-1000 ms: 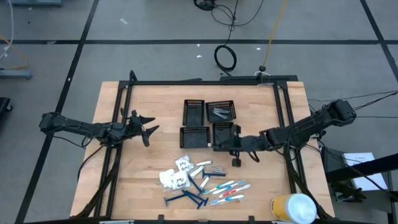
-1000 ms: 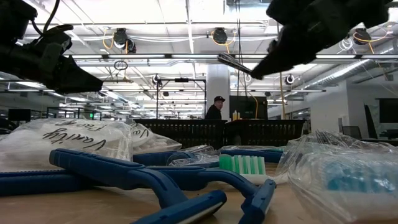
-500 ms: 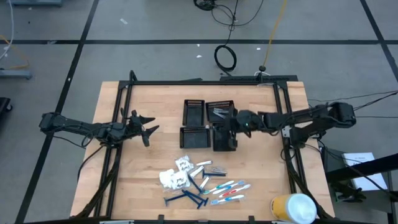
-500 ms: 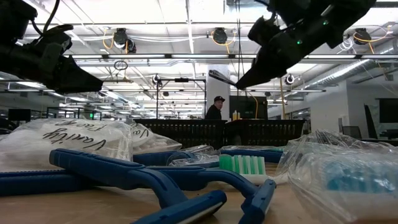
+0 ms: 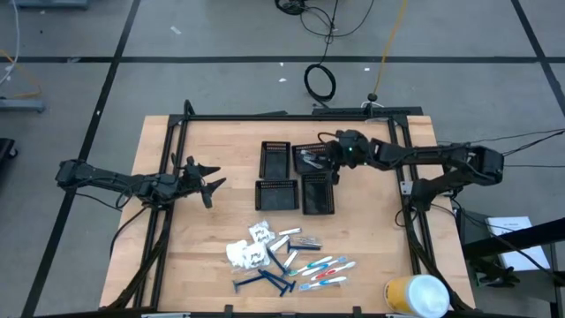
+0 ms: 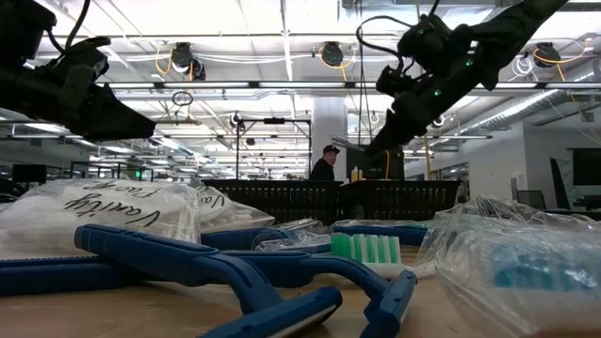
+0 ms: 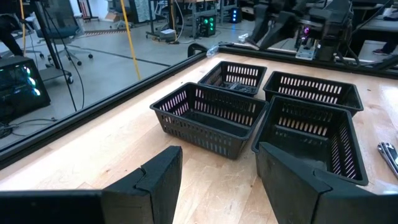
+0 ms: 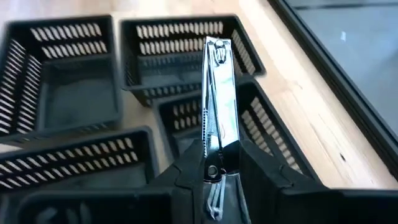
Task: Pick & Place Travel size toiletries
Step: Put the silver nail cutter into the top right black bin
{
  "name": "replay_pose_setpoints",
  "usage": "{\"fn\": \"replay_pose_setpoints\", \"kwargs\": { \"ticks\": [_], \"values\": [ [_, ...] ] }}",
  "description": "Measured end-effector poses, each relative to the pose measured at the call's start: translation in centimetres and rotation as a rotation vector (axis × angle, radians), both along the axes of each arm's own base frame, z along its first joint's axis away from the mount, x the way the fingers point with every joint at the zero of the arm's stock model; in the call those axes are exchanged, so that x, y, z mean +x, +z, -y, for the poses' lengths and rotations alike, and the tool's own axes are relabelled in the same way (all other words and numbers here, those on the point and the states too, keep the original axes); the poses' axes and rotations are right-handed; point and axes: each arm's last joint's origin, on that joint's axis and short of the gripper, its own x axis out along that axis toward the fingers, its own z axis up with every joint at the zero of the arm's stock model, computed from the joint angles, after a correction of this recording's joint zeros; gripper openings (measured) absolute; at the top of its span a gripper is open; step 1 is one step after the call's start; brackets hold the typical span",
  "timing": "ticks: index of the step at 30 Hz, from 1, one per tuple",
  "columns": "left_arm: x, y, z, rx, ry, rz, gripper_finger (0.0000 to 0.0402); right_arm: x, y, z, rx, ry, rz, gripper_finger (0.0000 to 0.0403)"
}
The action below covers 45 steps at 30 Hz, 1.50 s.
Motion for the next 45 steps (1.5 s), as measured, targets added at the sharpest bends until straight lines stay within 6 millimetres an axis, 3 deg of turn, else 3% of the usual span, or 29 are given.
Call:
{"fn": "replay_pose_setpoints", "kwargs": {
  "ticks": [10, 30, 45],
  "values": [
    [0.0, 0.0, 0.0, 0.000, 0.000, 0.000, 0.0209, -1.6, -1.9, 1.1, 0.025, -0.066, -0.041, 0.0069],
    [0.0, 0.0, 0.0, 0.000, 0.000, 0.000, 0.0209, -1.5, -1.8, 1.1, 0.035, -0.078, -0.016, 0.0073],
    [0.0, 0.0, 0.0, 0.000, 0.000, 0.000, 0.0209, -1.4, -1.7, 1.1, 0.042, -0.094, 0.011, 0.0174]
  ]
}}
